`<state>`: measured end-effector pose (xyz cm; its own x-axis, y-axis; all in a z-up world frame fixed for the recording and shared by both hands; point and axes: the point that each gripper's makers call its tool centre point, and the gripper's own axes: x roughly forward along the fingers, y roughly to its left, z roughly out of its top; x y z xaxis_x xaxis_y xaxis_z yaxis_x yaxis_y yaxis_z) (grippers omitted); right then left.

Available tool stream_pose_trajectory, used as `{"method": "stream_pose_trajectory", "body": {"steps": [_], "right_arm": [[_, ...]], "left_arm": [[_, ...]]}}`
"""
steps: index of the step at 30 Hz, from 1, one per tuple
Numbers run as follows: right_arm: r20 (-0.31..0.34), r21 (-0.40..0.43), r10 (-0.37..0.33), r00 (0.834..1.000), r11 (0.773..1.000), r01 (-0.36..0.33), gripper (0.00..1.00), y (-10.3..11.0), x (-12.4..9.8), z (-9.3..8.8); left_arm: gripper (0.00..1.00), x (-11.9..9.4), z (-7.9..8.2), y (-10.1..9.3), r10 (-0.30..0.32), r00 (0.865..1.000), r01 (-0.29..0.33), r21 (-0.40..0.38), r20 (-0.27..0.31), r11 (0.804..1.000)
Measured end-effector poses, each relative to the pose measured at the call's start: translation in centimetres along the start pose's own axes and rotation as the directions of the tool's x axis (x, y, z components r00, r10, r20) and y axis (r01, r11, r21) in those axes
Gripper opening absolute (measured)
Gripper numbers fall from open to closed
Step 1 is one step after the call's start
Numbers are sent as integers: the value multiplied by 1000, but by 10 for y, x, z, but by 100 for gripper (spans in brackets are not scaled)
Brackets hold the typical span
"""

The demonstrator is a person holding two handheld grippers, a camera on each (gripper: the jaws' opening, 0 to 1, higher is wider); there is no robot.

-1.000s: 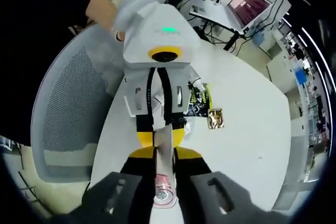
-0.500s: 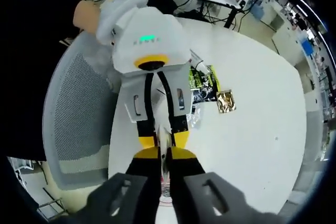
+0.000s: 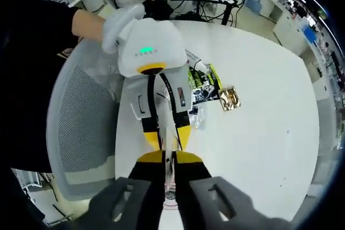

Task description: Arrange the skincare products in the storage area until every visible bottle or jar stands upright without overlapping.

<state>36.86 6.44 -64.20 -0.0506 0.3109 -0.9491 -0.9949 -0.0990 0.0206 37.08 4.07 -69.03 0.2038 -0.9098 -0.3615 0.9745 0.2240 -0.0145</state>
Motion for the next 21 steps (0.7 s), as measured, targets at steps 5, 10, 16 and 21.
{"method": "stream_pose_trajectory", "body": {"steps": [5, 10, 16, 21], "right_arm": [[-9, -53, -13, 1000, 999, 13, 8, -3, 0, 0], [15, -49, -29, 999, 998, 30, 13, -6, -8, 1], [102, -15, -48, 994, 999, 50, 25, -10, -26, 9], [160, 21, -64, 985, 998, 61, 40, -11, -42, 9]], "left_arm": [[14, 1, 0, 2, -14, 1000, 14, 7, -5, 1000], [14, 1, 1, 3, -38, 999, 38, 19, -3, 999], [14, 2, 1, 3, -73, 997, 73, 31, -2, 997], [14, 3, 1, 2, -89, 996, 89, 27, 3, 996]]}}
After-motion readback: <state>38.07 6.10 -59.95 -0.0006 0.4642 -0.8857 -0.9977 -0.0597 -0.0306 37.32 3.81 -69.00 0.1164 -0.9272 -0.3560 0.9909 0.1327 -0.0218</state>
